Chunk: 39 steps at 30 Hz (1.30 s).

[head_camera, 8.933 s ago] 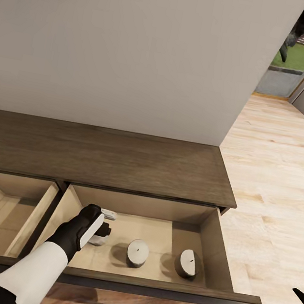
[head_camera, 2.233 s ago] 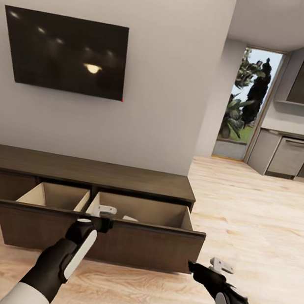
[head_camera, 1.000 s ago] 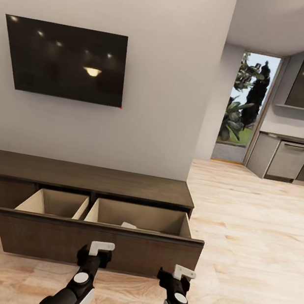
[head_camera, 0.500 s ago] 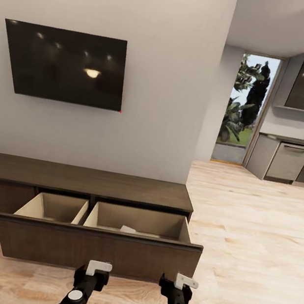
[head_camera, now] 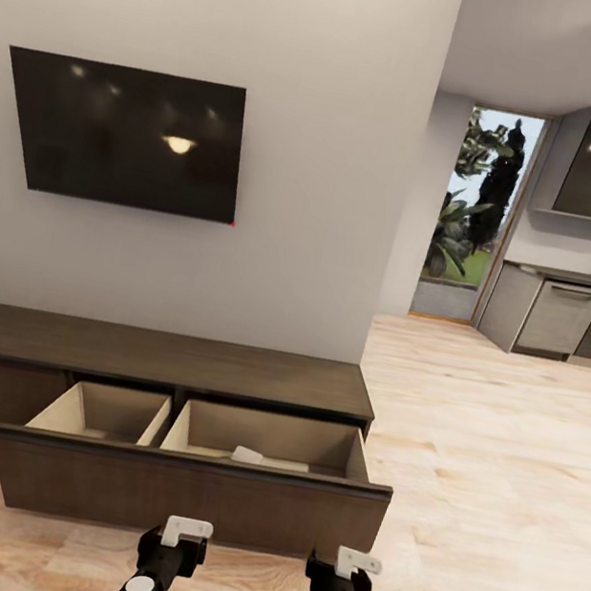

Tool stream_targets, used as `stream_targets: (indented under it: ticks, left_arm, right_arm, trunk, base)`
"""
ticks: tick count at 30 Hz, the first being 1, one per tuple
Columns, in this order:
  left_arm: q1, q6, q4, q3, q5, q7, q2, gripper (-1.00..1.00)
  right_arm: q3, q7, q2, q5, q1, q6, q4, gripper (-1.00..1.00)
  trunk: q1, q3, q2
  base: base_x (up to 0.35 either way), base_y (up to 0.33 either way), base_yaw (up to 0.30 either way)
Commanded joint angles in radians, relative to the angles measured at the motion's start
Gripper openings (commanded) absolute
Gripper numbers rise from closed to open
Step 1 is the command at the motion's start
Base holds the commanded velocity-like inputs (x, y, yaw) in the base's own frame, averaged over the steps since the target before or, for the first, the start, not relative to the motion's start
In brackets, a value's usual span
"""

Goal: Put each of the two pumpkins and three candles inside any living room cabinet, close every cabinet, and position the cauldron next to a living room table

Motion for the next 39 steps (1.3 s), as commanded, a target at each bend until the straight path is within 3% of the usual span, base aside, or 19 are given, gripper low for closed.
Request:
stream_targets:
  ticks: [1, 11, 19, 39]
  left_arm:
    - [-0.001, -0.006, 0.001, -0.007, 0.011, 0.008, 0.001, 1.0]
    - [-0.001, -0.008, 0.002, -0.006, 0.012, 0.008, 0.001, 1.0]
    - [-0.001, -0.009, 0.003, -0.006, 0.013, 0.007, 0.001, 1.0]
    - [-0.001, -0.01, 0.003, -0.005, 0.012, 0.007, 0.001, 1.0]
  right_arm:
    - [0.02, -0.005, 0.0, -0.002, -0.001, -0.004, 0.012, 1.0]
    - [0.04, -0.004, 0.0, 0.011, -0.001, 0.0, 0.04, 1.0]
    - [0.041, -0.001, 0.0, 0.011, -0.001, 0.001, 0.042, 1.0]
    - [0.036, 0.01, -0.002, -0.001, -0.001, -0.002, 0.029, 1.0]
  trunk:
    - [-0.004, 0.002, 0.007]
    - [-0.035, 0.027, 0.063]
    - [-0.035, 0.027, 0.063]
    - [0.042, -0.035, -0.077]
  base:
    - [0.0, 0.0, 0.0]
    - [0.0, 0.0, 0.0]
    - [0.0, 0.0, 0.0]
    - [0.0, 0.0, 0.0]
